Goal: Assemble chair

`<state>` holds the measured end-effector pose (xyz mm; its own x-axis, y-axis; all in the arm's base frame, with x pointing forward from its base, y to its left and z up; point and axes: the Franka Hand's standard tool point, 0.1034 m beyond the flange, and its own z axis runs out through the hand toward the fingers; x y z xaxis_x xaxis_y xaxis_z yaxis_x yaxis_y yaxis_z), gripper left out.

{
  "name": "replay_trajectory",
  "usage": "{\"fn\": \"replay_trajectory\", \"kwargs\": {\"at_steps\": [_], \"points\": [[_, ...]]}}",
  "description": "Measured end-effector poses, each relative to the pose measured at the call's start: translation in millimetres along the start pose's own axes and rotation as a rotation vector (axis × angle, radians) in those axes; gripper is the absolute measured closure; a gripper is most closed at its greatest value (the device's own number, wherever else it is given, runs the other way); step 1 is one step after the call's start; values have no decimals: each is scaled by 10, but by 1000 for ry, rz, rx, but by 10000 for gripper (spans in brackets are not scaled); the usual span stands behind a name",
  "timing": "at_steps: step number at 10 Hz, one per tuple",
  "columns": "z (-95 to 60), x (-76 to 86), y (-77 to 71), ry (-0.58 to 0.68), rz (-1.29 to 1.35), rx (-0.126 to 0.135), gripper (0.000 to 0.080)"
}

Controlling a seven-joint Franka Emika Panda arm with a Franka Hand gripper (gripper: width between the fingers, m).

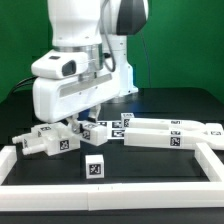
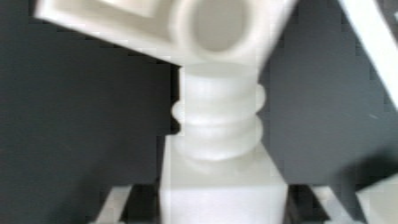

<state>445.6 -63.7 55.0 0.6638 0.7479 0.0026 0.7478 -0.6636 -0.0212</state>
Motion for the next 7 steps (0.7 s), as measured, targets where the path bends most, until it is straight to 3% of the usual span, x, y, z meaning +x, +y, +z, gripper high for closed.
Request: {"fn": "replay_trajectory", "kwargs": {"at_steps": [3,4,6,7], "points": [[18,-9,-8,0,-9,1,515],[52,-69,-61,31,97,-24,515],[206,-371,-382,19,322,22,515],[257,-434,-451,40,345,-3,515]]}}
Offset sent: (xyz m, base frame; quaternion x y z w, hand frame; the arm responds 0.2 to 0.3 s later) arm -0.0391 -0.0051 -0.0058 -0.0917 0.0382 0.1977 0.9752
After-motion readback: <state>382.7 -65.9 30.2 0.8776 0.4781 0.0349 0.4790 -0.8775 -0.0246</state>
